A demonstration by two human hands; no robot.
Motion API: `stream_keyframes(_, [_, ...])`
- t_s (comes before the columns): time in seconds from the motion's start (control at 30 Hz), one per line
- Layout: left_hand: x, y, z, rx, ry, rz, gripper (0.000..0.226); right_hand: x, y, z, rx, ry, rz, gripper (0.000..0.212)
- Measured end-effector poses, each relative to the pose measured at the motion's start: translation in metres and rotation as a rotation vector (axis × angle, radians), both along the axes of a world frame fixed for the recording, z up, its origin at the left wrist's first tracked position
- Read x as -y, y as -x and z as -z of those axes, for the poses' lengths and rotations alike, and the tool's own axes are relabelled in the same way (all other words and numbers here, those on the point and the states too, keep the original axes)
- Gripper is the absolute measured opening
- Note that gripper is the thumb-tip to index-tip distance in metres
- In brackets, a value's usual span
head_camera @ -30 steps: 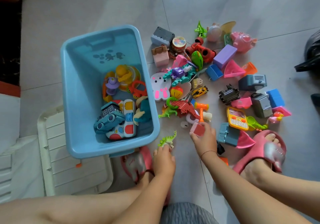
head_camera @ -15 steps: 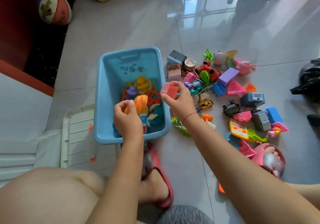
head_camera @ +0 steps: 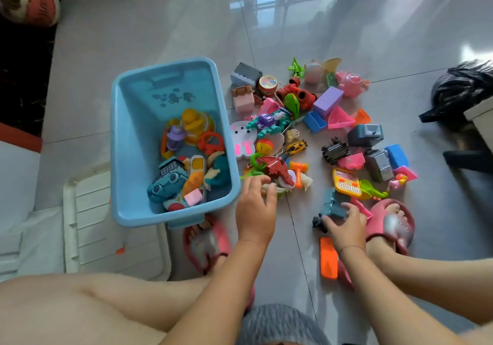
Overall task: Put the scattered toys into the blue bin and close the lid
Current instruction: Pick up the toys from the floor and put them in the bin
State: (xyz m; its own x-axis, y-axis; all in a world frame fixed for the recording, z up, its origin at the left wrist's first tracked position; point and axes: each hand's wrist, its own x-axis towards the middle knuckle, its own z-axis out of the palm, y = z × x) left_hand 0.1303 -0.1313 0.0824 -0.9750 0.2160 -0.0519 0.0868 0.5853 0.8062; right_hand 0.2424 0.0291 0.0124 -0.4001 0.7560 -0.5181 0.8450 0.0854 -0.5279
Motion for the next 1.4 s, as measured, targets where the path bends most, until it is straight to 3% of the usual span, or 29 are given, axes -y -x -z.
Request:
stream_keyframes(0.1, [-0.015,-0.013,0.044,0.088,0.239,0.197,0.025,0.022,-0.035,0.023,0.225,-0.017,-0.120,0.058])
stream_keyframes(0.23, [-0.018,-0.006,0.086,0.176,0.554,0.366,0.048,0.037,-0.047,0.038,0.368,-0.016,-0.186,0.065])
stream_keyframes(0.5, [-0.029,0.041,0.121,0.146,0.775,0.513,0.068,0.032,-0.038,0.060,0.433,-0.077,-0.210,0.071])
stream_keyframes(0.77, [-0.032,0.053,0.139,0.140,0.841,0.538,0.037,0.035,-0.017,0.076,0.440,0.023,-0.139,0.052])
stream_keyframes(1.0, [-0.015,0.031,0.136,0.341,0.945,0.675,0.044,0.039,0.001,0.073,0.239,0.275,0.018,0.023])
stream_keyframes(1.23, [0.018,-0.015,0.117,0.525,1.006,0.640,0.034,0.009,0.044,0.007,-0.160,0.135,0.169,0.015])
stream_keyframes(1.4, [0.042,-0.028,0.089,0.575,0.877,0.540,0.029,0.015,0.093,-0.067,-0.479,0.238,0.199,0.015])
